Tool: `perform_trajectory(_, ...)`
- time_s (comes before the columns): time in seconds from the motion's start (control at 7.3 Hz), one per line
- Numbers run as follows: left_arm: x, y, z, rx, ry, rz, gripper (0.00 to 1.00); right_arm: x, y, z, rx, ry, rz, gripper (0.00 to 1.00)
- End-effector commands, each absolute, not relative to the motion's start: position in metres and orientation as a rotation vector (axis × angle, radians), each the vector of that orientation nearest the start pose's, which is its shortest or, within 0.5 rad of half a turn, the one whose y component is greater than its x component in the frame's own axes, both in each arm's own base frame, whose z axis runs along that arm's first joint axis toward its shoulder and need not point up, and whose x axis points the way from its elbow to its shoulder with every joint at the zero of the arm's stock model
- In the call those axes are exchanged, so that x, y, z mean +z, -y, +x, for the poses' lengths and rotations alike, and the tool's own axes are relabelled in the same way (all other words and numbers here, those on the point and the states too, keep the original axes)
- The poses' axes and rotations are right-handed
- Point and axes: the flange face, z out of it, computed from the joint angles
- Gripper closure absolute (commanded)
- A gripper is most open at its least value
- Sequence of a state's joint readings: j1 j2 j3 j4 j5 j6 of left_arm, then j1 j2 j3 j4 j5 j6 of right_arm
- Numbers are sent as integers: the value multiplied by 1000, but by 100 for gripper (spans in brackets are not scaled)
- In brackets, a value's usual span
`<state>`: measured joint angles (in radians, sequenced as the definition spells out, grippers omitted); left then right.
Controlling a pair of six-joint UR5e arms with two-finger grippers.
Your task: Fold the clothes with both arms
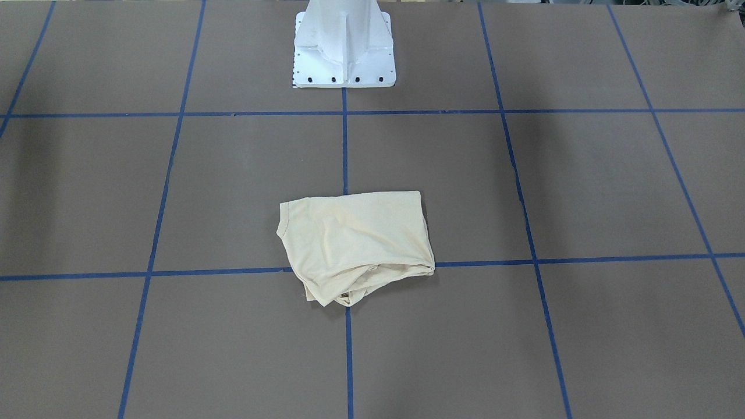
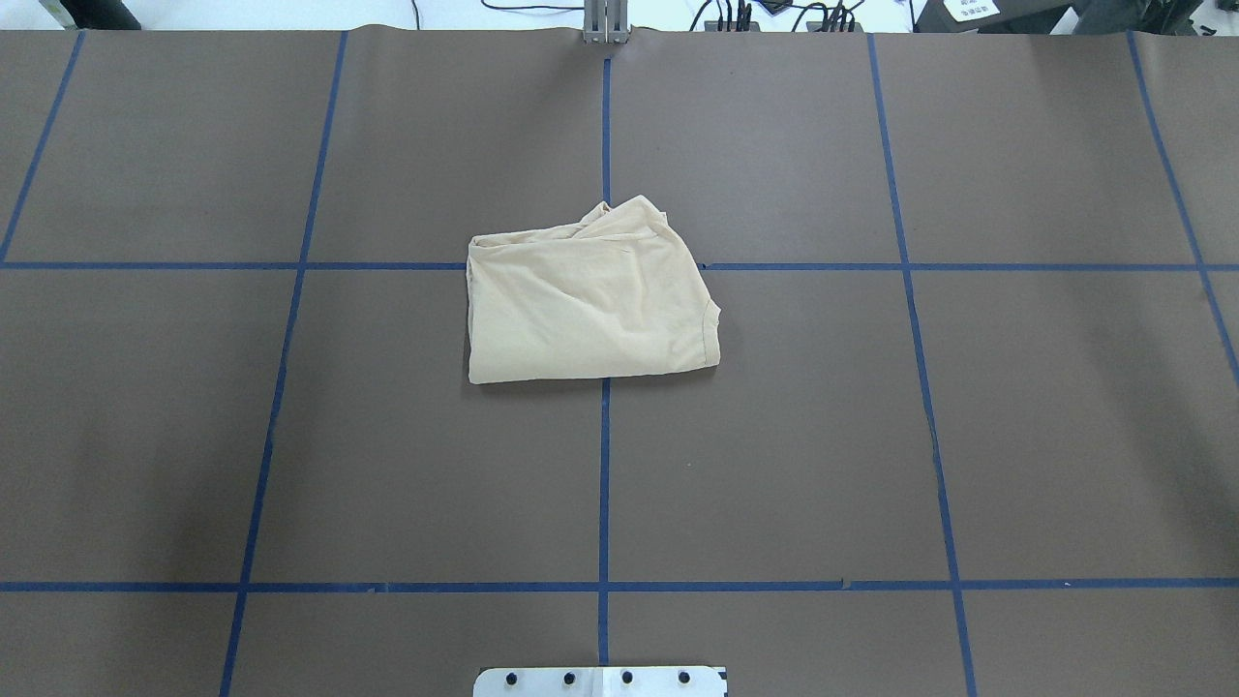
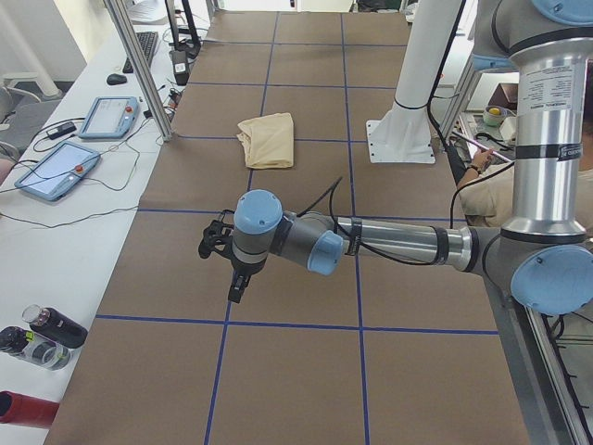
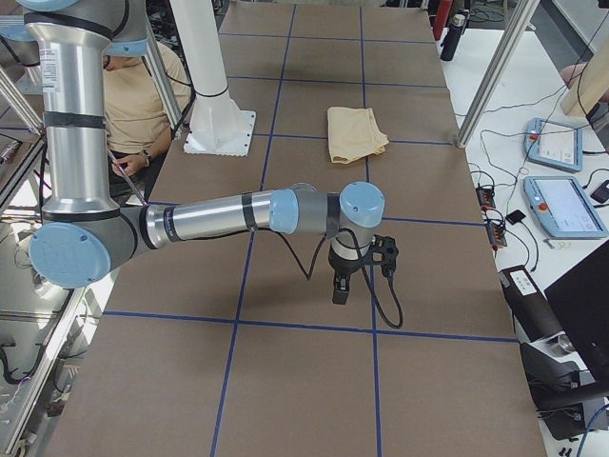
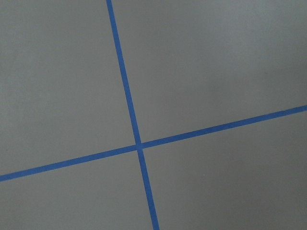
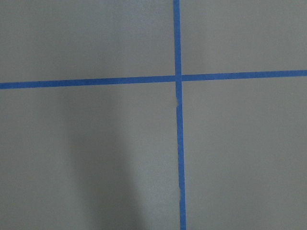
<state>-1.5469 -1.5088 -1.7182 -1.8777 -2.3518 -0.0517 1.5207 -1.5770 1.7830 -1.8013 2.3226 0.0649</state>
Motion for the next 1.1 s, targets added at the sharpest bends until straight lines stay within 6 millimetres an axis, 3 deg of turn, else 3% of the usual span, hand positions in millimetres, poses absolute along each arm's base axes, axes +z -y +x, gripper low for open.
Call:
perform_trajectory(0.0, 569, 491, -55, 130, -745, 376, 0, 583, 483, 33, 13, 747, -76, 0)
perform_trajectory(0.96, 555, 490, -68, 114, -737, 413, 0, 582, 483, 31, 10, 748, -75, 0)
